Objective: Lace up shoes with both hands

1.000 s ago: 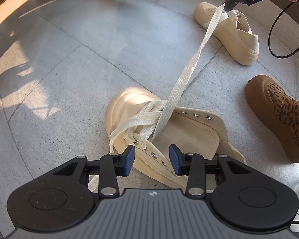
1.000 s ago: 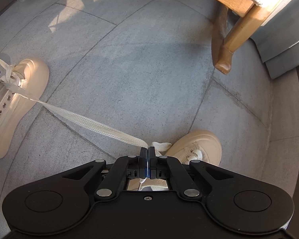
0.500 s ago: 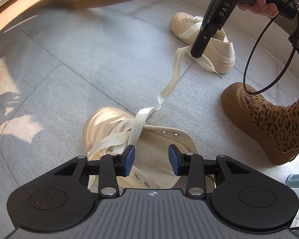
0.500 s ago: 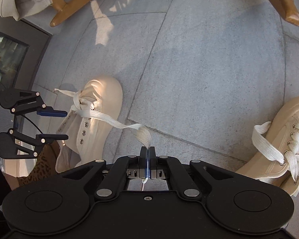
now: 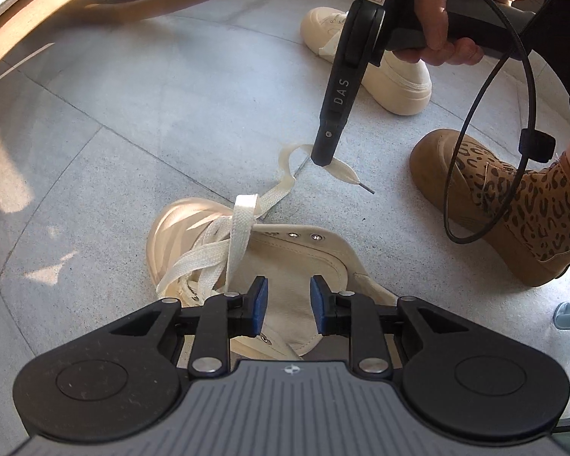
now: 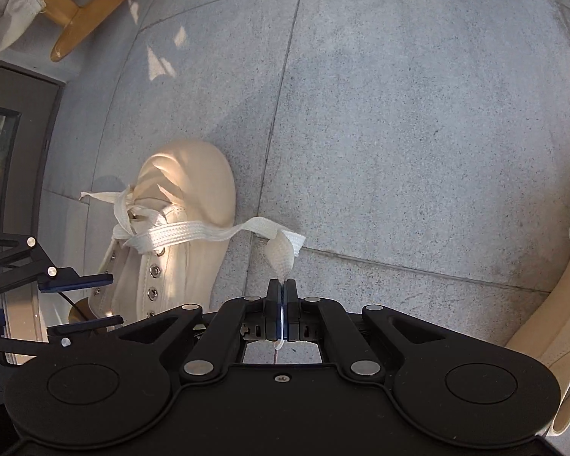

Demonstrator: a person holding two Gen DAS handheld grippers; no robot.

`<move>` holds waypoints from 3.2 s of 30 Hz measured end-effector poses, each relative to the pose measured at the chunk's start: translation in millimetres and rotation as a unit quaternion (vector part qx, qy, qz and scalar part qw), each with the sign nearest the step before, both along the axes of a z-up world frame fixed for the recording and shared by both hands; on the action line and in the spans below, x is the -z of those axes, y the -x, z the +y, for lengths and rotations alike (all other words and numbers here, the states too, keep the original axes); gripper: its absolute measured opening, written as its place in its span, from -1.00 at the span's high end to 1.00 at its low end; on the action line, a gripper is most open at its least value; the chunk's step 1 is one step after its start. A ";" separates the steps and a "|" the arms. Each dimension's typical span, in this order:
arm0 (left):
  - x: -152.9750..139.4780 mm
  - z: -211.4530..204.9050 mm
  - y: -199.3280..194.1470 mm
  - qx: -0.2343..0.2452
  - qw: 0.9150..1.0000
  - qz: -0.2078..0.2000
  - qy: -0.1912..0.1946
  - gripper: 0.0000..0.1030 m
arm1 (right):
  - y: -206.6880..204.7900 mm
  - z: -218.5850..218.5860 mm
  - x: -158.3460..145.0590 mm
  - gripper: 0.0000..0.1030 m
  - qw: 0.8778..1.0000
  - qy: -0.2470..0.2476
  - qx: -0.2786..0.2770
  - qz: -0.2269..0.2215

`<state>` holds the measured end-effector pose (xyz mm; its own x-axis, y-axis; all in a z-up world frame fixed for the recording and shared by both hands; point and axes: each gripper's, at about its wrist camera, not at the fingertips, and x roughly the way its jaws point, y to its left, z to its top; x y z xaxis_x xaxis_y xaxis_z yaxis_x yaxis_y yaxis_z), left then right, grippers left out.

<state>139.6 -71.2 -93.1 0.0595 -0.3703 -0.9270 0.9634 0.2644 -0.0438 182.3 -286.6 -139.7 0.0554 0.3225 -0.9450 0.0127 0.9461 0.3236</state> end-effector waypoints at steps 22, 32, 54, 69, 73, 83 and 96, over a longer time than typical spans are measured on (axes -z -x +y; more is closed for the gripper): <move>-2.0 6.0 2.3 -0.007 1.000 -0.005 0.005 0.54 | 96.8 70.8 11.3 0.39 0.664 0.204 -0.697 -0.178; -2.1 7.7 2.7 -0.007 1.000 -0.006 0.007 0.54 | 96.6 70.0 38.0 0.41 0.581 0.173 -0.779 -0.163; 1.3 9.5 2.7 -0.009 1.000 -0.003 0.008 0.53 | 14.1 107.3 22.6 0.96 0.698 0.105 -0.697 -0.125; 2.2 10.9 -9.6 -0.012 0.999 -0.022 0.044 0.68 | 22.2 113.4 -37.5 0.96 0.734 0.077 -0.636 -0.226; 2.0 7.5 -10.6 -0.003 0.998 -0.028 0.049 0.74 | 18.7 118.5 -37.1 0.96 0.731 0.072 -0.632 -0.246; 14.0 -1.9 -8.4 0.020 0.998 -0.029 0.047 0.74 | 13.7 133.0 -26.5 0.96 0.728 0.058 -0.632 -0.259; 21.0 -3.9 -8.0 0.038 0.997 -0.042 0.051 0.74 | 22.8 130.4 -37.5 0.96 0.724 0.053 -0.637 -0.260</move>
<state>147.6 -75.1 -114.1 0.1035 -0.4695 -0.8769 0.9819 0.1888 0.0148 159.5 -156.3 -102.3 0.1342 0.3517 -0.9264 -0.9892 0.1038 -0.1039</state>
